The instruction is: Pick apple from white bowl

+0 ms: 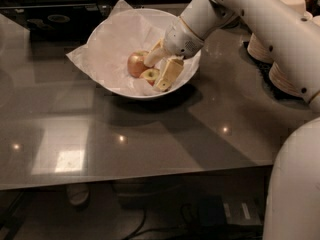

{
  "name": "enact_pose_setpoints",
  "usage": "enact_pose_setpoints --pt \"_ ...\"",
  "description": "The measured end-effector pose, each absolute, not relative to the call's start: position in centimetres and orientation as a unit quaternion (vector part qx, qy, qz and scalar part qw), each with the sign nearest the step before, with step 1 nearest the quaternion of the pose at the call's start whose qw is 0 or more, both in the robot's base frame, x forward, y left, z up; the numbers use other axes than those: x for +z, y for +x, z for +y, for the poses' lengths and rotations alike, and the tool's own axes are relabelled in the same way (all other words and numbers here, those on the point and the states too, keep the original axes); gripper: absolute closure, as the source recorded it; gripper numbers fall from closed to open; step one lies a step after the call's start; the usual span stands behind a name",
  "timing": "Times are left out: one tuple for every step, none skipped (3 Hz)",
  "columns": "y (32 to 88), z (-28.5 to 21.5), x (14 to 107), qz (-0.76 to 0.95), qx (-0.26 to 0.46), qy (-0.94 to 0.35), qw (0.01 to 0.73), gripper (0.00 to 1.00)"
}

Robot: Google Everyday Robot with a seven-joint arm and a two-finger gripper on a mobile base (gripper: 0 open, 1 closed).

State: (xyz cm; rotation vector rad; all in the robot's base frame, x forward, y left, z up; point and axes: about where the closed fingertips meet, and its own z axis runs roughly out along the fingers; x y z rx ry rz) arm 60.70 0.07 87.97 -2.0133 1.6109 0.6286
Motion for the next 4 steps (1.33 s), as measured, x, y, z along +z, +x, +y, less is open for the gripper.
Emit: enact_pose_setpoints --pt "60.5 0.6 86.5 0.59 0.241 -0.736 0.228 0.35" --pt "60.4 0.8 85.2 0.591 0.252 -0.735 0.217 0.54" --pt "60.4 0.8 85.4 0.591 0.253 -0.735 0.217 0.77" --pt "60.4 0.8 85.4 0.591 0.253 -0.735 0.217 0.99"
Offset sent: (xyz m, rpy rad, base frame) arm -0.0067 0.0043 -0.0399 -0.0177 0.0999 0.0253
